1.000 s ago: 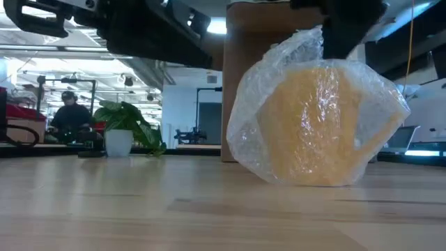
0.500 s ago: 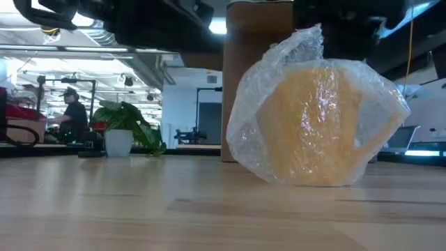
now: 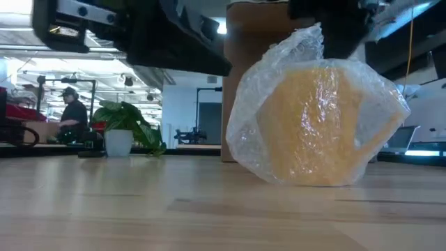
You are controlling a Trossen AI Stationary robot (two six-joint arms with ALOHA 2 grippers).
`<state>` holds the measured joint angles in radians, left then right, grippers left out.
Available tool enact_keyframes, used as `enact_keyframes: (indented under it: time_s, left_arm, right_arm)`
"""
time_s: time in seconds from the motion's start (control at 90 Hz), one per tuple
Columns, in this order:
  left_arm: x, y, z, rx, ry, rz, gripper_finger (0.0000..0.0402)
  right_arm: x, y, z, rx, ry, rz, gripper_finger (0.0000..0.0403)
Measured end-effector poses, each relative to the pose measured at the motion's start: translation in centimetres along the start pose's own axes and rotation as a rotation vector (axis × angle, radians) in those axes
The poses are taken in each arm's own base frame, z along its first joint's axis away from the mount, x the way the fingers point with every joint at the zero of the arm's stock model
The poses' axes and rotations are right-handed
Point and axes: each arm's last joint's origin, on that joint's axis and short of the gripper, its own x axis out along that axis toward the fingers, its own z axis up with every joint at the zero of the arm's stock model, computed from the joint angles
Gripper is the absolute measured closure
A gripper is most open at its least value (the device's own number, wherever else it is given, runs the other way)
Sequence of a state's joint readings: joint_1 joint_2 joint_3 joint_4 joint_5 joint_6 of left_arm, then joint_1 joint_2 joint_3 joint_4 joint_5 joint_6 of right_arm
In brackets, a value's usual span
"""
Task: Wrap mug
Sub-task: Wrap the yellow mug with the bubble wrap
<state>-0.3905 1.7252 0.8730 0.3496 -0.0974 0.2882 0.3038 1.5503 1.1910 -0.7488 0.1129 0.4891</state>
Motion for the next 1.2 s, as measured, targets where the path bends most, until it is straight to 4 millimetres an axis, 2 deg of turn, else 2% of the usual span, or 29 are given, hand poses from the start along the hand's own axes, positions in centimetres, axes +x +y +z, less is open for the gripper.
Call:
enact_keyframes:
  time_s: [0.433,0.544,0.722,0.911,1.089,1.2]
  left_arm:
    - [0.1,1.5,-0.4,-0.022,0.0,0.027,0.0402]
    - [0.1,1.8,-0.4,-0.027,-0.004,0.036,0.0402]
    - [0.4,1.8,-0.2,-0.023,-0.046,0.041,0.0402]
    - [1.3,1.6,-0.9,-0.028,-0.053,-0.002,0.0402]
    - [1.9,1.3,-1.6,-0.033,-0.035,-0.011,0.0402]
    - [1.9,1.3,-1.6,-0.033,-0.032,-0.013,0.0402]
  right_arm:
    - [-1.0,2.8,0.2,-0.064,-0.02,0.272,0.0402]
    - [-0.5,2.9,0.2,-0.065,0.001,0.288,0.0402]
    - [2.2,3.4,0.2,-0.08,0.056,0.29,0.0403]
    - [6.1,3.3,-0.2,-0.081,0.149,0.234,0.0403]
    - [9.9,3.2,-0.3,-0.076,0.215,0.261,0.0403]
    - [10.5,3.4,-0.3,-0.088,0.213,0.269,0.0403]
